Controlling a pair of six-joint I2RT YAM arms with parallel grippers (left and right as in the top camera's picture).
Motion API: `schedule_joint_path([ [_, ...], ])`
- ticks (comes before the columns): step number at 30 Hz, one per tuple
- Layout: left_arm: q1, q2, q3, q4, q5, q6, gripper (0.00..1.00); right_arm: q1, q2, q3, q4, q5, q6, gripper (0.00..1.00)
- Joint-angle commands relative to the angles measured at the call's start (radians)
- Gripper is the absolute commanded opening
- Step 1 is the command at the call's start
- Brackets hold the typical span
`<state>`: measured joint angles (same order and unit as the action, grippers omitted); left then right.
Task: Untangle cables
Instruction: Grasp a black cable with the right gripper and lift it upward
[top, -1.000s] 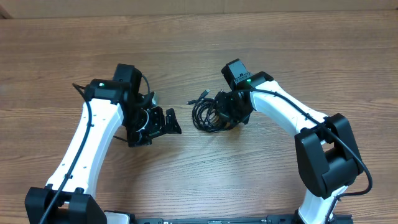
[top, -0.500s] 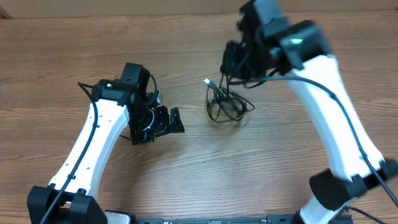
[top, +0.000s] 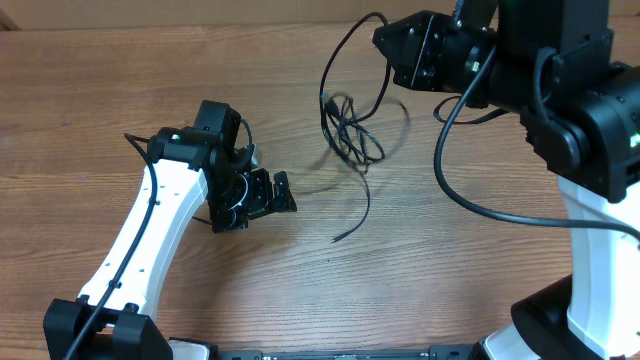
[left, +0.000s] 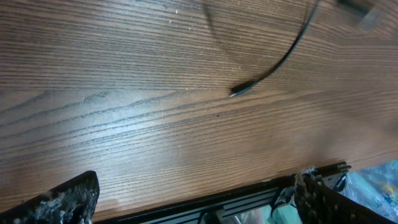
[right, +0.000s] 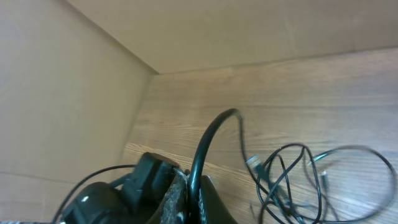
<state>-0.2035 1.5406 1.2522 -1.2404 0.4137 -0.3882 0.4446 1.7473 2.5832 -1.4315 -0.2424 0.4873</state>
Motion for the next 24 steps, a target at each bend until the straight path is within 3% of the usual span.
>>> schedule_joint_path([
  [1,-0.008,0.004,0.018,0.003,-0.009,-0.010,1.00,-0.003,0.028,-0.019,-0.015,0.040,-0.009,0.04],
  [5,-0.008,0.004,0.018,0.004,-0.006,-0.014,1.00,-0.004,0.035,-0.016,0.029,0.036,0.038,0.04],
  [14,-0.009,0.004,0.017,0.012,-0.006,-0.017,1.00,-0.005,-0.072,0.006,0.379,0.006,0.069,0.04],
  [24,-0.009,0.004,0.017,0.023,-0.005,-0.017,1.00,-0.005,-0.092,0.006,0.371,0.005,0.066,0.04],
])
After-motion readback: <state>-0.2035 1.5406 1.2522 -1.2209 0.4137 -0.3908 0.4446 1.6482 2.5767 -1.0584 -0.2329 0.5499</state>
